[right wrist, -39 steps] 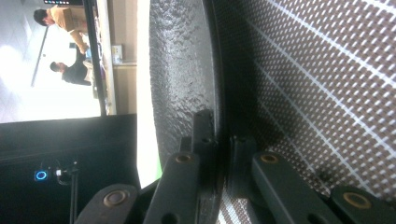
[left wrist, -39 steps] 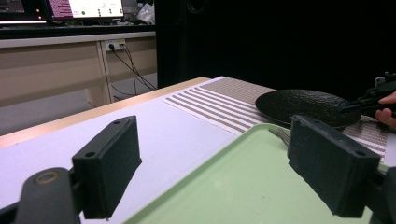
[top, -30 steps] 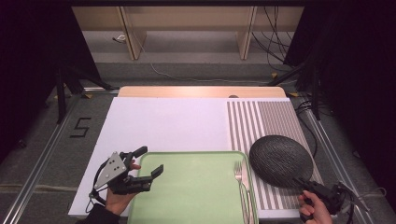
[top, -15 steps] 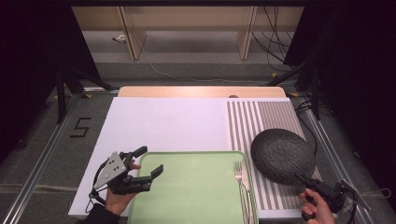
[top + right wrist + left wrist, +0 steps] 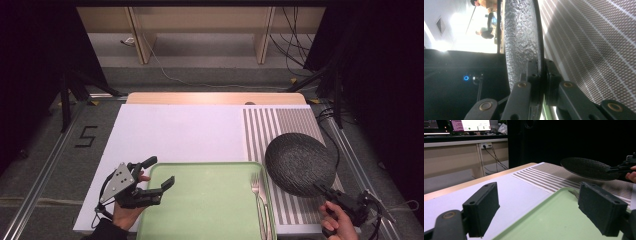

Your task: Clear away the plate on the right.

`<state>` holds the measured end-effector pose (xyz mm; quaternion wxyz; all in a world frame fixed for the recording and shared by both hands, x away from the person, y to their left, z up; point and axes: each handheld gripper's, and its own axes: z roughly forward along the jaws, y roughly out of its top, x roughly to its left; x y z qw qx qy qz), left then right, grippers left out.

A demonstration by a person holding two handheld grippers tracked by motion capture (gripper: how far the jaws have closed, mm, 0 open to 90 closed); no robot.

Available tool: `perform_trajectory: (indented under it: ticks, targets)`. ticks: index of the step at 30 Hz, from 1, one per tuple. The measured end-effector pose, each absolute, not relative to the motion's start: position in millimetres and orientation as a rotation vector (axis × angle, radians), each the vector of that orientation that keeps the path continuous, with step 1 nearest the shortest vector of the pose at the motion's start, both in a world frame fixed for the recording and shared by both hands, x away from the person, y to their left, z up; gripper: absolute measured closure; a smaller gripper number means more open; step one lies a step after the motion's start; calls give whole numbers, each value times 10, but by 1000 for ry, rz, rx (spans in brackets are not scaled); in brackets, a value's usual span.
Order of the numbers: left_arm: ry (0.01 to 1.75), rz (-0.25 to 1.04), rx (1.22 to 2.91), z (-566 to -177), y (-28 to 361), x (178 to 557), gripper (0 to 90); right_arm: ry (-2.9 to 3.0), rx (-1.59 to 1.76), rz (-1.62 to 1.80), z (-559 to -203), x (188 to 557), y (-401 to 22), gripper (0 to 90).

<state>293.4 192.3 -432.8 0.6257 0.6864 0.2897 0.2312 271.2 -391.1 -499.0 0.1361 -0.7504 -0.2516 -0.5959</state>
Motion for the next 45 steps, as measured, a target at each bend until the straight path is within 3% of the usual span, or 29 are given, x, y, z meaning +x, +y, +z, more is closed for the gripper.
perform_trajectory:
  ticks: [45]
  targets:
    - [665, 530, 1573, -4326, 1927, 2933, 167, -1026, -1954, -1622, -4877, 2786, -3186, 853]
